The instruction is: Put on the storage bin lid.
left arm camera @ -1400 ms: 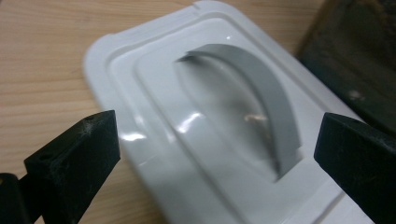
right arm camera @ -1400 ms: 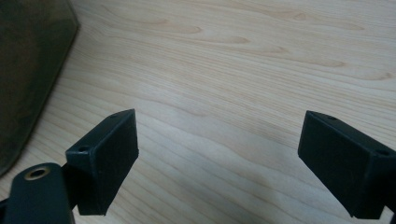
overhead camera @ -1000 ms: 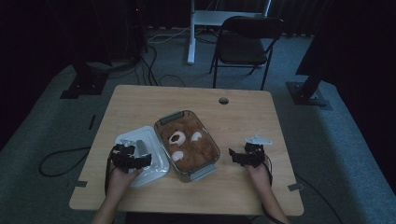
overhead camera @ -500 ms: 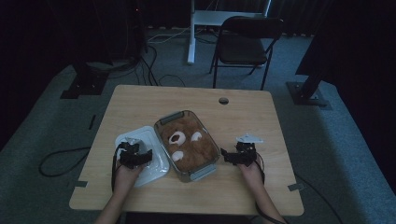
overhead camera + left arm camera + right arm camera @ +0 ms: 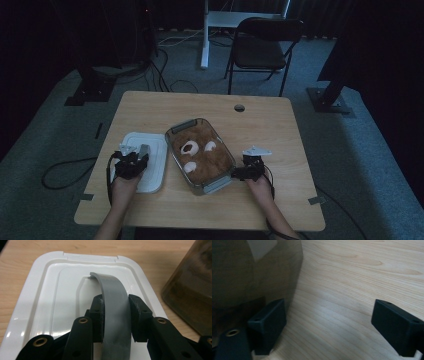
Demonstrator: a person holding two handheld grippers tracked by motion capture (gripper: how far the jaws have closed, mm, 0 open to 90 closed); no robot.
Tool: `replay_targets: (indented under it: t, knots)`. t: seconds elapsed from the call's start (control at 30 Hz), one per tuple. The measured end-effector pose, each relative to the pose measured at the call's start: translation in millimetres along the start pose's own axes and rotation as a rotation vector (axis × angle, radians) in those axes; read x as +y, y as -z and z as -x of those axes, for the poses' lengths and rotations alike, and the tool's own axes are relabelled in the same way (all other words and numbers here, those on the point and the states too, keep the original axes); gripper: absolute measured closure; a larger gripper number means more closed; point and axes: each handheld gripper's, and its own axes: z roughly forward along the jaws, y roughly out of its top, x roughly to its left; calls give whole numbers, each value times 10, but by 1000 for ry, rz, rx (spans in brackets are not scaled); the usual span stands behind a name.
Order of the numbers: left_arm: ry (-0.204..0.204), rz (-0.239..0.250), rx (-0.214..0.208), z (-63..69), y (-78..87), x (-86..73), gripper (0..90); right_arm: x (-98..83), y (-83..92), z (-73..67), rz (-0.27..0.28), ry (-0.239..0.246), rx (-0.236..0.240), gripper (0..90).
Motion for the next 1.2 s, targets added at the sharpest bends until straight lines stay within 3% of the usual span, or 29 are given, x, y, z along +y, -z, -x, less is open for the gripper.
replay_targets:
  t: [0.2,0.47,0.57,0.83,1.2]
  knots:
    - [40,74,-41,-69,278,124,683,-27,-5,-34,3,-13,36,126]
    - [0,141,-79,7,651,256,684,-16,-38,-136,3,15,77,126]
    - [-33,163,-58,48,752,302,686,-14,-52,-181,3,24,85,126]
    - [-19,212,-84,46,920,402,686,1,-112,-312,-7,36,96,126]
    - [-78,209,-193,394,895,508,685,74,-249,-590,-19,75,140,126]
